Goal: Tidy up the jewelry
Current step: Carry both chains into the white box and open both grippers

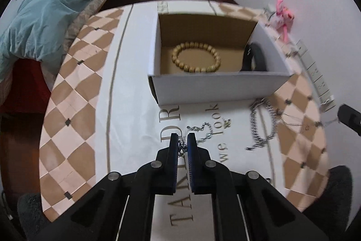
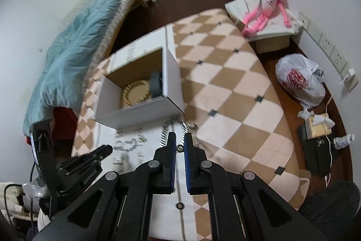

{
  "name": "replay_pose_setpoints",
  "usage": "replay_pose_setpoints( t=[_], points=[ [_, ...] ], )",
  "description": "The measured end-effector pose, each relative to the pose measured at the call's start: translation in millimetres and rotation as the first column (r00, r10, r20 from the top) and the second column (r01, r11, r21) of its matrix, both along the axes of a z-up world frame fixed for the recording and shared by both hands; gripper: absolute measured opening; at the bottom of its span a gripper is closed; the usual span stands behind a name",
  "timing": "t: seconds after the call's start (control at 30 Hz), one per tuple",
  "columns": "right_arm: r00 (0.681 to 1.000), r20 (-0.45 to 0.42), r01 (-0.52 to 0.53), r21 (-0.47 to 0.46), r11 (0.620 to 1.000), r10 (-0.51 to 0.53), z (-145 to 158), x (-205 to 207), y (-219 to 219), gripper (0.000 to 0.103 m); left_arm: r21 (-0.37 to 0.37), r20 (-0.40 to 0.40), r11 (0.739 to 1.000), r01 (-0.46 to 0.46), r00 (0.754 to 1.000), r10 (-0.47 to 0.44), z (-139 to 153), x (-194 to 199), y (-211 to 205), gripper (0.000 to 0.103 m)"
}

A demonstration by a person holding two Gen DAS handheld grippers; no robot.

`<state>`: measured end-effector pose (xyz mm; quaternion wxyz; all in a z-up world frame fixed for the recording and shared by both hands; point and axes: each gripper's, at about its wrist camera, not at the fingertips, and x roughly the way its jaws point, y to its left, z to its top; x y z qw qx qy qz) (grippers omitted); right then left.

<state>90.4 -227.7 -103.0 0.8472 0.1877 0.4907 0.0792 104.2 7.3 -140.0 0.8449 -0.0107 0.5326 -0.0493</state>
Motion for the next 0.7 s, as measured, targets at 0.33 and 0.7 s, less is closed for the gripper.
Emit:
replay_pose_setpoints(
  t=[0.33, 0.7],
  points=[
    [0.992, 0.104, -0.078, 0.020, 0.997, 0.075, 70, 11, 15, 0.007, -0.071, 0.083, 0.997, 0.031, 0.996, -0.026, 68, 0, 20, 0.005],
    [0.962, 0.191, -0.195, -0.021, 0.981, 0.196, 128, 56, 53, 0.007, -0.127, 0.157, 0.988, 0.085, 0.985, -0.064, 132, 45, 20, 0.005]
  ],
)
